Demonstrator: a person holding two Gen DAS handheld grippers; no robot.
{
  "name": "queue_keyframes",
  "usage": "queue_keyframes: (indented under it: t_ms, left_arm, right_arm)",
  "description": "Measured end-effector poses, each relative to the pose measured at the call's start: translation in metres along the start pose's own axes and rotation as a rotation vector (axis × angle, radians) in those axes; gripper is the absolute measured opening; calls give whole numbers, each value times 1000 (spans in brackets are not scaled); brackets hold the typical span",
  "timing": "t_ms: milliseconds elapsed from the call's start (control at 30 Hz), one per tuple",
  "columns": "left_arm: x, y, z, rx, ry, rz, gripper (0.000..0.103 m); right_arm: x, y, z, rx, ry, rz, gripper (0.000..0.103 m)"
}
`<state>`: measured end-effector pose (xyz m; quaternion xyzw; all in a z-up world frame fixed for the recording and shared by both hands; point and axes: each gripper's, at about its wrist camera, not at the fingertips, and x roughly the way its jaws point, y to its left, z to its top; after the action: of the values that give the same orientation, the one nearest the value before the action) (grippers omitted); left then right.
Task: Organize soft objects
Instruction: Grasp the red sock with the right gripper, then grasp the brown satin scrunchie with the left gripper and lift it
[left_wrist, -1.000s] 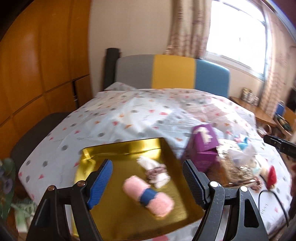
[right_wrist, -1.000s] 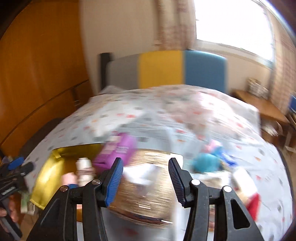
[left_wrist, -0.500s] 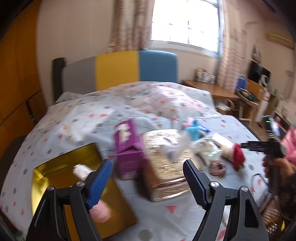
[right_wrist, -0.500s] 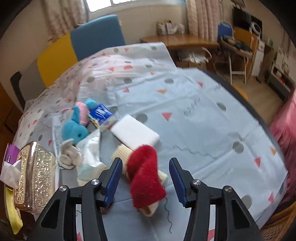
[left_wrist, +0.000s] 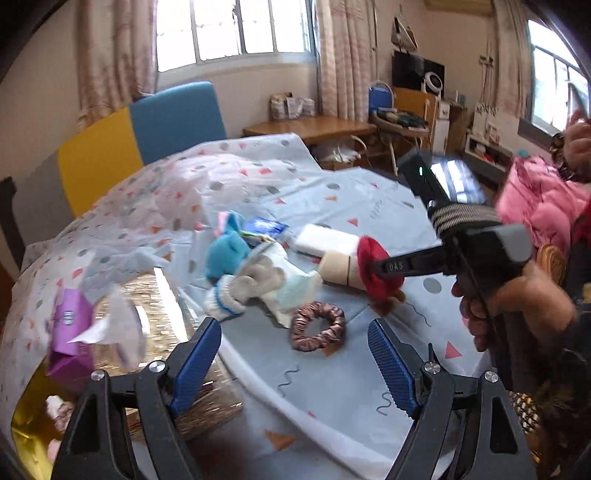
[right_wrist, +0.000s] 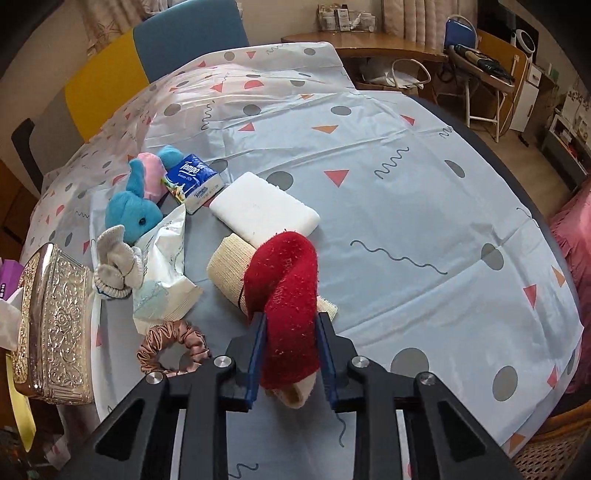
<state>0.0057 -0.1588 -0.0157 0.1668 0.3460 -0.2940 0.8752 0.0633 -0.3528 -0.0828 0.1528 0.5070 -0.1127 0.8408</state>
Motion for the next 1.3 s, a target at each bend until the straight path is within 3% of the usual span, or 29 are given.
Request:
queue_keyframes:
  t_ms: [267,733,967,1000,1033,1067,1133,1300]
  left_arm:
    - [73,-14,-10,-24,130,23,82]
    - [98,-17,-19,-35,175,-6,84]
    - [134,-21,-12,-5,225,28,85]
    - [139,-20,-13,-16,234,27,74]
    - [144,-18,-14,-32,258,11,49]
    - [146,-15,-16,-55,264,-24,43]
    - [142,-16,-17,-61,251,-21,18]
    - [129,-13,-25,-69,242,-46,16]
  right_arm:
    - [-5,-3,4,9,-32,27,24]
    - [-13,-31,8,144,-71,19,23]
    - [-9,-30,9,142,-61,17,23]
    - [-9,-30,8,144,-61,17,23]
    - [-9,-31,9,147,-62,17,23]
    - [-9,-32,9,150,-63,16,23]
    - [-10,-34,9,159,-72,18,23]
    - [-20,-34,10,165,-130,42,21]
